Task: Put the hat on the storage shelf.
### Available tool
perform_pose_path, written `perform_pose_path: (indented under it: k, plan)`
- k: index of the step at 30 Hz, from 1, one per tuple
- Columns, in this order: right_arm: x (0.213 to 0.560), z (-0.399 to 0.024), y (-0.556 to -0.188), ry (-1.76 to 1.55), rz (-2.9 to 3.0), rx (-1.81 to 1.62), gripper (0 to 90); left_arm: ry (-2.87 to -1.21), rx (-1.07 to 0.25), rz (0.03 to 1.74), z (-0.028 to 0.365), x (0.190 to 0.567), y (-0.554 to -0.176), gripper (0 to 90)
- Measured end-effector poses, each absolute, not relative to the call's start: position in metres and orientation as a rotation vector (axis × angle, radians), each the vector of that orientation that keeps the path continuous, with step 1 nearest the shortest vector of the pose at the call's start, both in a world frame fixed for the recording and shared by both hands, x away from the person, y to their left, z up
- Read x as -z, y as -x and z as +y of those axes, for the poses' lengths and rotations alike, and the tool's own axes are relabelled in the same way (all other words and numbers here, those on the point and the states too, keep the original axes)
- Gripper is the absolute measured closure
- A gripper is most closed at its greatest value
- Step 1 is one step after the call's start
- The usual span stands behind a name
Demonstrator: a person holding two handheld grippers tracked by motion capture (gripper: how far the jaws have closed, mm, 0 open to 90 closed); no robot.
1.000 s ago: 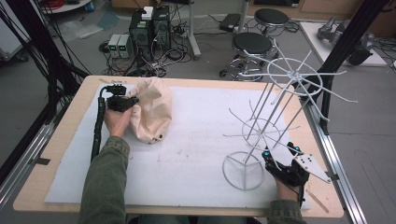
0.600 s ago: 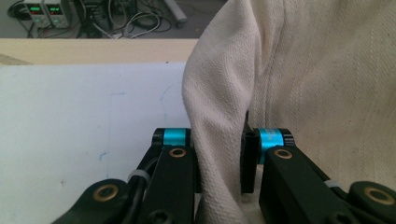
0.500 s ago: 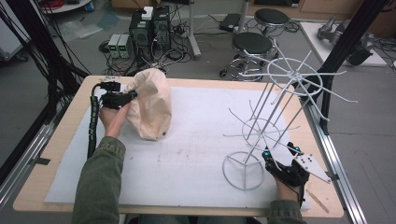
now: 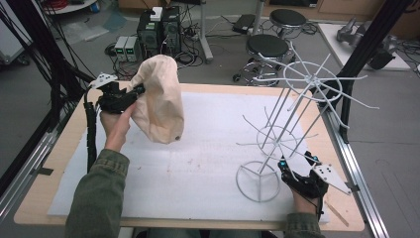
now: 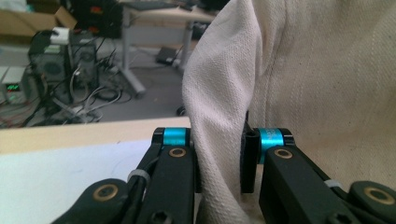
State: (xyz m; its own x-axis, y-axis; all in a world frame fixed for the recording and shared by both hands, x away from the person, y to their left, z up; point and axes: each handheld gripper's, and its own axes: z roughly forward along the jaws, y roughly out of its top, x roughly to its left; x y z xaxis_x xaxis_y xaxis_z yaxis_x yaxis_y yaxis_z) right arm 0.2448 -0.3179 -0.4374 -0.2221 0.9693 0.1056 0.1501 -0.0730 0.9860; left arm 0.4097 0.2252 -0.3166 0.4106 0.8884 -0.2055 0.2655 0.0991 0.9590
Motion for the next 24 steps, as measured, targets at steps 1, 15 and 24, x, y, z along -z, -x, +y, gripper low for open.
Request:
perform_pose_path:
  k: [1, 15, 24]
  plan:
    - [0.437, -0.318, -0.245, -1.262, 1.446, -1.377, 11.2, -1.428, -0.638, 1.088, 0.225, 0.313, -0.407, 81.2]
    - [0.438, -0.319, -0.244, -1.276, 1.435, -1.387, 11.2, -1.241, -0.664, 0.913, 0.234, 0.265, -0.365, 81.2]
    - [0.437, -0.318, -0.244, -1.271, 1.435, -1.388, 11.2, -1.163, -0.661, 0.775, 0.232, 0.228, -0.335, 81.2]
